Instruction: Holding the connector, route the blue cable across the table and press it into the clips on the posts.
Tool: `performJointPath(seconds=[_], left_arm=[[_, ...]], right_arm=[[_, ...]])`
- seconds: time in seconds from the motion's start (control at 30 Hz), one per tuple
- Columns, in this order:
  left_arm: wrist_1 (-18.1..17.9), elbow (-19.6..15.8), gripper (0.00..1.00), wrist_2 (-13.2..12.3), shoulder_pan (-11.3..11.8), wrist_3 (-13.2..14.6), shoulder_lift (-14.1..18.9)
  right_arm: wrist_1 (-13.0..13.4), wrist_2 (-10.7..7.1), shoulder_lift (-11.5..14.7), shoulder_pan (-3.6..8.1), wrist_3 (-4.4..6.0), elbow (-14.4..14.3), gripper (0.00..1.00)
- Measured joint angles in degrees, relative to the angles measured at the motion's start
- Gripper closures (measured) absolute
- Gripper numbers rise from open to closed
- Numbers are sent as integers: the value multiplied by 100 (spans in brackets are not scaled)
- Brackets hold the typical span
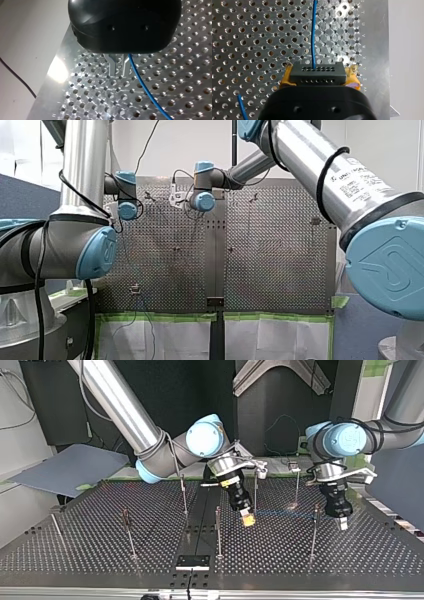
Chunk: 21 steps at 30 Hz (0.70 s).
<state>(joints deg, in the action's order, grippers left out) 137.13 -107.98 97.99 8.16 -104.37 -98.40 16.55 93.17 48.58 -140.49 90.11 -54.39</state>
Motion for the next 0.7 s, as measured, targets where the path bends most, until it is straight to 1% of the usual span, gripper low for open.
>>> performJointPath(seconds=[0.03, 0.07, 0.17, 0.27, 0.37, 0.43, 0.6, 0.7], left_arm=[[36, -6, 11, 1, -1, -23, 0], [67, -12, 0, 4, -2, -37, 0], [191, -28, 0, 51, -12, -50, 1], [337, -34, 0, 166, -37, -50, 9], [480, -46, 0, 291, -68, -60, 26], [590, -89, 0, 319, -83, -72, 71], [832, -272, 0, 247, -95, -152, 254], [931, -397, 0, 146, -96, -249, 378]], right_arm=[[-4, 0, -1, 0, 0, 0, 100], [-8, 2, 0, 1, -1, 1, 100], [-28, 11, -2, 2, -1, 1, 100], [-65, 28, -3, -1, -1, 2, 100], [-123, 76, -2, -6, -13, 2, 100], [-159, 135, -2, -4, -25, 2, 100], [-205, 285, -1, -2, -34, 2, 100], [-210, 324, -1, 1, -39, 2, 100]])
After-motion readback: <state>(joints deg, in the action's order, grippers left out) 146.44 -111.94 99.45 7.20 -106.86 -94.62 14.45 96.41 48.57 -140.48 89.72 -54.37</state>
